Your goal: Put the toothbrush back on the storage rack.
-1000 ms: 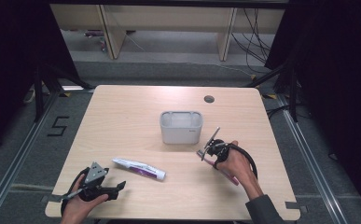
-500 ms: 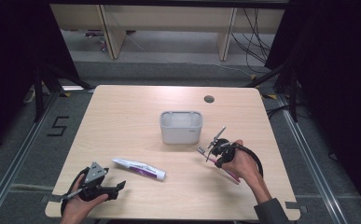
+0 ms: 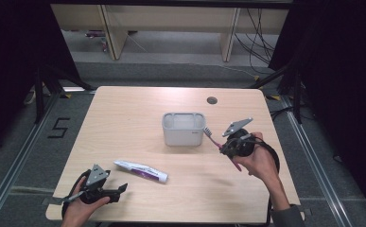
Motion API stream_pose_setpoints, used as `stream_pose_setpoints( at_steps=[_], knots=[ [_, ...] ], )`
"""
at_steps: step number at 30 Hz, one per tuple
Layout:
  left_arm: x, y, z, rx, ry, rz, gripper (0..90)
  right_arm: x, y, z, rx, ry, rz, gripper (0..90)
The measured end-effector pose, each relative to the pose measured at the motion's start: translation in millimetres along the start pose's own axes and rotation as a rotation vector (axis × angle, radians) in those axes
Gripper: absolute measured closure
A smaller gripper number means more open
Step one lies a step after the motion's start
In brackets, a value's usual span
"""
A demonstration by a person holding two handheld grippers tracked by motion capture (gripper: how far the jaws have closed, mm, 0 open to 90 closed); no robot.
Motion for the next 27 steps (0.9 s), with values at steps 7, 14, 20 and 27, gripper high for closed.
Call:
stream_pose_setpoints(
  at_steps=[7, 14, 20, 27],
  knots=[
    [-0.2, 1.3, 0.4, -0.003, 0.002, 0.014, 16.0, -12.4, 12.0, 5.5, 0.002, 0.085, -0.028, 83.1],
    [0.0, 0.8, 0.8, 0.002, -0.004, 0.006, 15.9, -25.4, 25.2, 1.6, -0.017, 0.186, -0.049, 83.1],
    [0.1, 0.7, 0.7, 0.001, -0.004, 0.006, 16.0, -37.2, 26.6, 9.2, -0.049, 0.225, -0.124, 83.1],
    [-0.3, 0.2, 1.2, -0.002, -0.006, 0.005, 16.0, -53.4, 30.8, 15.5, -0.059, 0.309, -0.118, 83.1]
  ],
)
Point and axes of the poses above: each handheld gripper's, and its own axes: z roughly backward along the jaws, x roughly out of its underside, y roughly to its right, the point moved 1 cm from there along -z, roughly forward along the jaws, and after that the axes turned 6 degrees about -z, right-handed, at the moved point
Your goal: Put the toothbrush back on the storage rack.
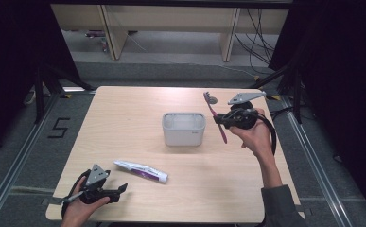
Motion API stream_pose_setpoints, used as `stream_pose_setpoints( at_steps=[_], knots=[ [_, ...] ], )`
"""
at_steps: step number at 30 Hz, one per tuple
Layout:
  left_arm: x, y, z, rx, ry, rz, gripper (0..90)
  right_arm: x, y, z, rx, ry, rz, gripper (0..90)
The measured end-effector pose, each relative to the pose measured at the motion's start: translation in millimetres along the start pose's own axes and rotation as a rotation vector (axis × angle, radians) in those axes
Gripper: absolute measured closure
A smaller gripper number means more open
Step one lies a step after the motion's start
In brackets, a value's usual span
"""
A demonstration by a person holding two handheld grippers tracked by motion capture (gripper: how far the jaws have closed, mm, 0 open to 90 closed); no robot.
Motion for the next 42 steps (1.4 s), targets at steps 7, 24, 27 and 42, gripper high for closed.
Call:
stream_pose_setpoints(
  at_steps=[7, 24, 27, 42],
  knots=[
    [-0.1, 0.6, -1.0, 0.002, 0.011, 0.002, 16.0, -14.8, 2.9, -8.2, -0.008, 0.074, -0.021, 83.1],
    [-0.3, 0.4, -0.1, 0.0, 0.016, -0.004, 16.0, -37.4, 3.0, -29.9, -0.037, 0.137, -0.064, 83.1],
    [-0.2, 0.5, 0.0, 0.004, 0.016, 0.001, 16.0, -39.3, 4.3, -37.3, -0.042, 0.136, -0.076, 83.1],
    [-0.3, 1.0, 1.4, 0.007, 0.005, 0.007, 15.9, -47.8, 7.7, -69.7, -0.022, 0.141, -0.121, 83.1]
  ],
)
Point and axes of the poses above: each handheld gripper's, and its own axes: z roughly backward along the jaws, x roughly out of its underside, y roughly to its right, the point moved 1 cm from there along -z, roughly forward along the jaws, and after that the axes turned 6 degrees about -z, right-handed, at the moved point
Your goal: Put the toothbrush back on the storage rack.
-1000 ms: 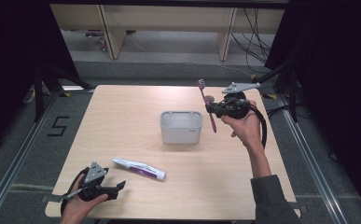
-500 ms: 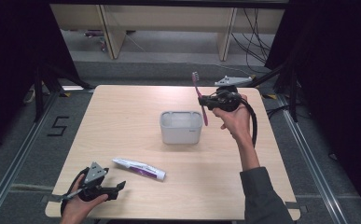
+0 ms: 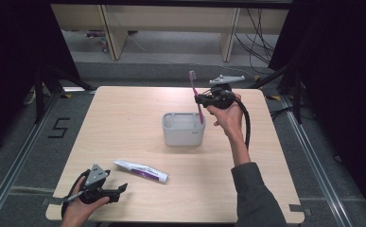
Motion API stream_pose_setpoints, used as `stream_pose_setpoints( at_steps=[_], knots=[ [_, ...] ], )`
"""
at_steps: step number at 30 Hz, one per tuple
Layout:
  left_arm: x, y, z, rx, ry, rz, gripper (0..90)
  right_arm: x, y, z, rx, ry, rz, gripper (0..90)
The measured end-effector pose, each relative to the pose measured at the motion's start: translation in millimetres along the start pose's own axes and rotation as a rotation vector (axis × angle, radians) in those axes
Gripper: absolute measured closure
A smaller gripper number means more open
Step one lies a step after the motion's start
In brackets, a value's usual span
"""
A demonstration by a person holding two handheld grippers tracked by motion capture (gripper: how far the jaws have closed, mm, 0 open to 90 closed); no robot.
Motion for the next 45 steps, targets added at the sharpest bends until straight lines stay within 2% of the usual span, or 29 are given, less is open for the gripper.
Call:
stream_pose_setpoints(
  at_steps=[1, 5, 9, 10, 15, 17, 20, 21, 22, 24, 25, 26, 27, 28, 30, 31, 32, 33, 34, 35, 36, 37, 39, 40, 41, 42, 43, 45],
  knots=[
    [-0.2, -0.3, 0.0, 0.001, 0.003, -0.004, 15.9, 0.3, -0.1, -1.2, 0.004, -0.007, -0.014, 83.1],
    [-0.3, 0.1, -0.5, 0.001, 0.013, -0.002, 15.9, 2.0, 0.9, -6.6, 0.008, -0.01, -0.02, 83.1],
    [-0.5, 0.2, -0.4, -0.002, 0.019, -0.001, 16.0, 4.7, 4.7, -10.2, 0.025, 0.002, -0.003, 83.1],
    [-0.5, 0.1, -0.2, 0.003, 0.013, -0.003, 15.9, 5.3, 4.5, -10.3, 0.016, -0.009, -0.018, 83.1],
    [-0.6, 0.2, -0.6, 0.002, 0.014, -0.004, 15.9, 11.8, 8.3, -14.8, 0.015, -0.015, -0.015, 83.1],
    [-0.3, 0.3, -0.1, 0.002, 0.01, -0.003, 16.0, 13.3, 7.2, -15.1, 0.019, -0.022, -0.035, 83.1],
    [-0.6, -0.1, -0.6, 0.001, 0.014, -0.004, 16.0, 14.8, 7.5, -16.7, 0.015, -0.017, -0.013, 83.1],
    [-0.3, 0.1, -0.3, 0.002, 0.011, -0.007, 15.9, 16.0, 6.0, -17.1, 0.013, -0.02, -0.033, 83.1],
    [-0.2, 0.7, 0.2, 0.001, 0.005, 0.0, 15.9, 16.7, 7.9, -18.0, 0.023, -0.019, 0.003, 83.1],
    [-0.5, 0.2, -0.2, 0.001, 0.012, -0.003, 16.0, 19.4, 6.2, -18.9, 0.019, -0.03, -0.041, 83.0],
    [-0.6, 0.1, -0.3, 0.002, 0.014, -0.004, 16.0, 19.9, 8.9, -19.5, 0.022, -0.028, -0.016, 83.1],
    [-0.6, 0.3, -0.3, 0.002, 0.014, -0.005, 15.9, 22.1, 8.2, -20.7, 0.02, -0.024, -0.03, 83.0],
    [-0.2, 0.6, -0.1, 0.001, 0.01, -0.001, 15.9, 22.7, 10.4, -20.6, 0.028, -0.029, -0.01, 83.1],
    [-0.3, 0.4, -0.5, 0.001, 0.012, -0.003, 15.9, 24.5, 10.1, -21.0, 0.022, -0.031, -0.034, 83.0],
    [-0.5, -0.1, -0.8, 0.0, 0.013, -0.005, 15.9, 26.6, 11.3, -21.4, 0.025, -0.036, -0.036, 83.0],
    [-0.6, -1.7, -0.6, -0.004, 0.007, -0.03, 16.0, 27.3, 11.7, -21.1, 0.024, -0.045, -0.038, 83.0],
    [-0.4, 0.7, -0.7, -0.003, 0.011, -0.001, 15.9, 29.2, 11.9, -22.8, 0.023, -0.027, -0.042, 83.0],
    [-0.2, 0.9, -0.3, 0.001, 0.008, 0.002, 15.9, 29.9, 12.0, -22.2, 0.023, -0.039, -0.045, 83.0],
    [-0.5, -0.7, -1.2, -0.005, 0.014, -0.014, 15.9, 31.2, 10.9, -21.5, 0.031, -0.043, -0.06, 83.0],
    [-0.7, -0.9, -0.9, 0.001, 0.014, -0.017, 16.0, 32.3, 13.6, -23.3, 0.026, -0.025, -0.033, 83.0],
    [-0.6, -1.8, -0.7, -0.005, 0.007, -0.031, 16.0, 34.0, 13.7, -23.3, 0.018, -0.033, -0.048, 83.0],
    [-0.5, 0.9, -0.5, -0.003, 0.007, -0.001, 15.9, 35.3, 14.6, -23.9, 0.023, -0.03, -0.036, 83.0],
    [-0.4, 0.9, -0.2, 0.0, 0.004, -0.001, 16.0, 37.9, 14.5, -23.6, 0.023, -0.036, -0.061, 83.0],
    [-0.5, -0.1, -0.5, -0.008, 0.003, -0.009, 15.9, 39.1, 15.4, -23.0, 0.025, -0.045, -0.071, 83.0],
    [-1.1, -2.9, -1.5, -0.006, 0.015, -0.047, 15.9, 40.0, 16.3, -24.1, 0.024, -0.033, -0.065, 83.0],
    [-1.0, -2.1, -0.7, -0.003, 0.007, -0.041, 16.0, 41.2, 17.7, -23.7, 0.02, -0.032, -0.045, 83.0],
    [-0.4, -0.3, -0.1, 0.003, -0.001, -0.019, 16.0, 41.2, 17.7, -23.7, 0.02, -0.032, -0.045, 83.0],
    [-0.5, -0.6, -0.8, -0.002, 0.007, -0.019, 16.0, 42.7, 15.7, -23.0, 0.018, -0.031, -0.067, 83.0]
  ],
)
Point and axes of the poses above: each handheld gripper's, and its own axes: z roughly backward along the jaws, x roughly out of its underside, y roughly to its right, the point moved 1 cm from there along -z, roughly forward along the jaws, and after that the axes turned 6 degrees about -z, right-handed, at the moved point
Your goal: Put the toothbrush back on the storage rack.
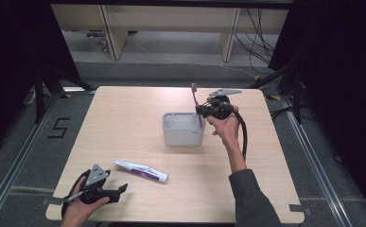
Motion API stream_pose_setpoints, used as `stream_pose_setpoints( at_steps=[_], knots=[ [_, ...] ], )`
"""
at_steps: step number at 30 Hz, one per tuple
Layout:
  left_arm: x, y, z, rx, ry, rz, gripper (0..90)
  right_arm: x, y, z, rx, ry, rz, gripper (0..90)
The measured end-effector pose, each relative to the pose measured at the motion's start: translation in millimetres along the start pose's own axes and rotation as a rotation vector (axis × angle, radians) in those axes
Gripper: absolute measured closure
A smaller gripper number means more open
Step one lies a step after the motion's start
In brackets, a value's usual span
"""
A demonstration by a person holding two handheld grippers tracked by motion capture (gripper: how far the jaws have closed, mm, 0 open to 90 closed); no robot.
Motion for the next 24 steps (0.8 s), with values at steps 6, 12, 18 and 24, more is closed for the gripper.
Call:
stream_pose_setpoints(
  at_steps=[6, 12, 18, 24],
  knots=[
    [0.3, 0.6, 0.0, 0.001, 0.004, 0.013, 16.0, 4.3, 1.2, -0.1, -0.001, 0.0, 0.004, 83.0],
    [0.2, 0.1, 0.0, 0.006, -0.005, -0.002, 16.0, 7.1, 1.6, -0.1, -0.009, 0.006, 0.027, 82.9],
    [0.1, 0.3, 0.1, 0.006, -0.007, 0.0, 16.0, 10.3, -2.9, -0.3, 0.001, -0.011, -0.003, 83.0],
    [0.5, 0.6, -0.4, 0.009, -0.006, -0.001, 16.0, 14.5, 0.6, -3.0, 0.002, 0.005, 0.019, 82.9]
  ],
)
Point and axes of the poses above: each handheld gripper's, and its own axes: z roughly backward along the jaws, x roughly out of its underside, y roughly to its right, the point moved 1 cm from there along -z, roughly forward along the jaws, and after that the axes turned 6 degrees about -z, right-handed, at the moved point
